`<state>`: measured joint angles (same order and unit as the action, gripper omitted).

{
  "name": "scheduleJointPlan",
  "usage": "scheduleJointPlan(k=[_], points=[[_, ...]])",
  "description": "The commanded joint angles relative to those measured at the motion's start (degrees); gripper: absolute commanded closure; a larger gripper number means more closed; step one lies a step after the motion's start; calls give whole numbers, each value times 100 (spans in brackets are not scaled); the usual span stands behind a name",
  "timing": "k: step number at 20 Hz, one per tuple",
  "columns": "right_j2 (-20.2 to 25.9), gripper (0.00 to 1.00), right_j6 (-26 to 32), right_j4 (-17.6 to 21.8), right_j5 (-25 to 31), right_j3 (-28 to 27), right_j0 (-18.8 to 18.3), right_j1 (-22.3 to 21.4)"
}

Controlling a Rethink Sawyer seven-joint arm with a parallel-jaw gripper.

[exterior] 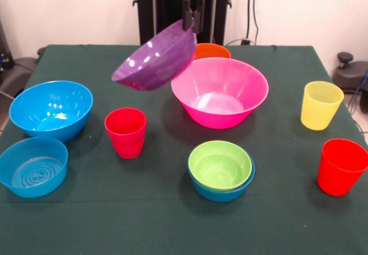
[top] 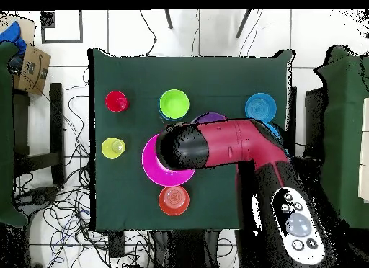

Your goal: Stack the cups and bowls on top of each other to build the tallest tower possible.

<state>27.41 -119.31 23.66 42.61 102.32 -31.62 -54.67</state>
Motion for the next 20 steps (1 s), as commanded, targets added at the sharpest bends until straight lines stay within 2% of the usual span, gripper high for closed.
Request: scheduleJointPlan(k=[1,8,15,20], points=[[-115,100,-212,-55,418,-676,310,637],[-221,100,-423,-134,466,-1178,620,967],[-404,100,-614,-124,109,-1151,791,1159],[-582,100,-779,-115,66,-1469,1045,1392]])
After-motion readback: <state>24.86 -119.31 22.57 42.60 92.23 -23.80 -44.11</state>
